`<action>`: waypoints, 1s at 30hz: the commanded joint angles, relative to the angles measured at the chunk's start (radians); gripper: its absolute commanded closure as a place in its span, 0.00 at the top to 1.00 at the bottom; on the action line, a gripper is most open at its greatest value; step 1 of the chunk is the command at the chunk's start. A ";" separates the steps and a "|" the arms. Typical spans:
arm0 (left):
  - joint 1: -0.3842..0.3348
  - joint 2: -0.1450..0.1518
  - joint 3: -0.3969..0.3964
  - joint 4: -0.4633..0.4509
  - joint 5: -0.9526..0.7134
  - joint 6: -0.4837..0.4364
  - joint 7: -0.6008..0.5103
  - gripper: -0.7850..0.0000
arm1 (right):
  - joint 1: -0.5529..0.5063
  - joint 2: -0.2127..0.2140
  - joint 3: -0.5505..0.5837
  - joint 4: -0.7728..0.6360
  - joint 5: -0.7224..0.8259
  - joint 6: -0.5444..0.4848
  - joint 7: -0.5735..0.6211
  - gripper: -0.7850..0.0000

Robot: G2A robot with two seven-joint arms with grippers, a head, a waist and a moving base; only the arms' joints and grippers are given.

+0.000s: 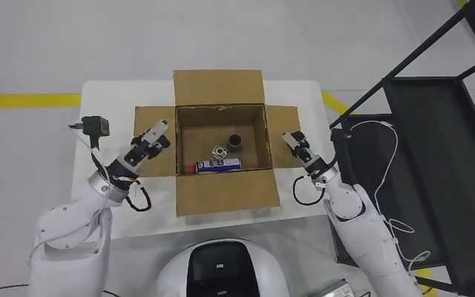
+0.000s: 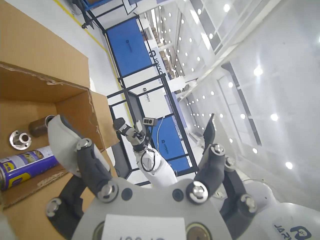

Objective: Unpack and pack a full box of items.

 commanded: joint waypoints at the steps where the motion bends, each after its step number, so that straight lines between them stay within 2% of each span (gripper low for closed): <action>1: 0.023 0.004 -0.040 0.009 -0.046 -0.023 -0.013 1.00 | -0.007 0.001 0.008 -0.033 0.015 -0.009 0.015 1.00; 6: 0.032 0.017 -0.128 0.056 -0.134 -0.042 -0.084 1.00 | -0.014 0.003 0.014 -0.083 0.044 -0.014 0.045 1.00; 11: -0.007 0.033 -0.206 0.119 -0.185 -0.027 -0.148 1.00 | -0.013 0.003 0.020 -0.091 0.047 -0.017 0.043 1.00; 16: -0.042 0.046 -0.259 0.179 -0.184 -0.007 -0.153 1.00 | -0.013 0.003 0.020 -0.091 0.047 -0.017 0.043 1.00; 21: -0.111 0.060 -0.251 0.254 -0.179 0.019 -0.213 1.00 | -0.013 0.003 0.020 -0.091 0.047 -0.017 0.043 1.00; 26: -0.210 0.076 -0.214 0.341 -0.153 0.057 -0.292 1.00 | -0.013 0.003 0.020 -0.091 0.047 -0.017 0.043 1.00; 30: -0.262 0.082 -0.177 0.381 -0.158 0.059 -0.324 1.00 | -0.013 0.003 0.020 -0.091 0.047 -0.017 0.043 1.00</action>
